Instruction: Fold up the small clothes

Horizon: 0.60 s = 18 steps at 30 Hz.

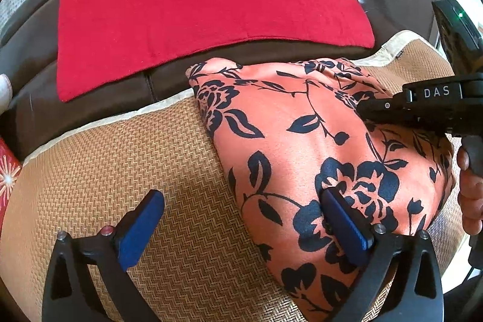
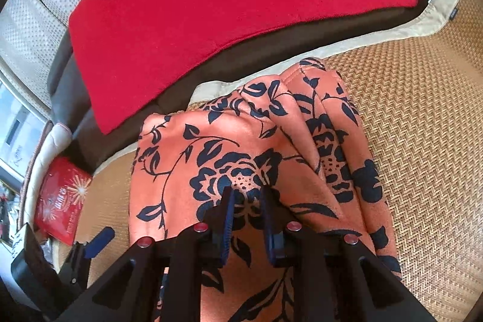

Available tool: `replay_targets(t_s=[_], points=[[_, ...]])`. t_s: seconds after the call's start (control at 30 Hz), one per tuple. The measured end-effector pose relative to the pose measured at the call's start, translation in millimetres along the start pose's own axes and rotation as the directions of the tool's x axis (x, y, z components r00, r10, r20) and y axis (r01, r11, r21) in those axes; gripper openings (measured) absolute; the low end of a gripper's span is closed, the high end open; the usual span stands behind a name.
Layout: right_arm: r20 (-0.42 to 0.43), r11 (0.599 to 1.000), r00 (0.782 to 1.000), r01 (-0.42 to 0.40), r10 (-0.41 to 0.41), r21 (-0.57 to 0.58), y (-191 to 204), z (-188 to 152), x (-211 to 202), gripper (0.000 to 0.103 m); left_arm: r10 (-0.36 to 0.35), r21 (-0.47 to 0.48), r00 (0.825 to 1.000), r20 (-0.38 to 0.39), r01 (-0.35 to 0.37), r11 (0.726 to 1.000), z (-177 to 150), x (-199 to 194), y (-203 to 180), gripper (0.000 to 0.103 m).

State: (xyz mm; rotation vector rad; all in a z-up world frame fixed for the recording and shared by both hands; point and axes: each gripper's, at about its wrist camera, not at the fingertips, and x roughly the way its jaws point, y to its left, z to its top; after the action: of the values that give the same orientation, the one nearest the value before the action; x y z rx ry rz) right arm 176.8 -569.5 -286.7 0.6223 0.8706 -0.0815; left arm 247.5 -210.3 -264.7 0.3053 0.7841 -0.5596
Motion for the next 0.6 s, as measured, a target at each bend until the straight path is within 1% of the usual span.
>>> replay_targets(t_s=[0.03,0.13,0.27,0.33,0.4,0.5,0.57,0.6], points=[[0.000,1.000,1.000,-0.007,0.007,0.007,-3.9,-1.5,-8.8,0.021,0.002,-0.004,1.000,0.000,-0.002,1.000,-0.1,0.0,-0.2,0.103],[0.000,0.999,1.000,-0.026,0.027,0.024,-9.8,-0.3,-11.6,0.021,0.005,-0.019,1.000,-0.009,-0.006,1.000,0.5,0.1,-0.1,0.103],[-0.007,0.999,0.999,-0.034,0.035,0.017,-12.8,-0.7,-17.6,0.021,-0.016,-0.072,1.000,-0.023,0.015,0.997,5.7,-2.6,4.9,0.103],[-0.012,0.999,0.999,-0.040,0.041,0.023,-14.9,-0.8,-23.0,0.021,-0.031,-0.086,0.999,-0.013,0.030,0.996,9.5,-6.1,8.7,0.103],[-0.015,0.998,0.999,-0.046,0.046,0.030,-16.6,-0.6,-31.9,0.021,-0.033,-0.122,0.999,0.017,0.035,0.992,15.0,-12.4,18.1,0.103],[0.014,0.999,0.999,-0.041,0.041,0.016,-13.3,-2.3,-46.9,0.022,-0.030,-0.208,0.998,0.059,0.042,0.977,18.7,-21.2,38.5,0.103],[0.055,1.000,0.998,-0.030,0.030,-0.005,-12.6,-4.1,-64.7,0.023,-0.013,-0.239,0.998,0.054,0.026,0.971,19.8,-19.5,48.0,0.103],[0.067,1.000,0.997,-0.028,0.029,-0.009,-12.3,-4.7,-70.3,0.023,-0.001,-0.248,0.999,0.038,0.011,0.969,18.8,-15.9,51.4,0.103]])
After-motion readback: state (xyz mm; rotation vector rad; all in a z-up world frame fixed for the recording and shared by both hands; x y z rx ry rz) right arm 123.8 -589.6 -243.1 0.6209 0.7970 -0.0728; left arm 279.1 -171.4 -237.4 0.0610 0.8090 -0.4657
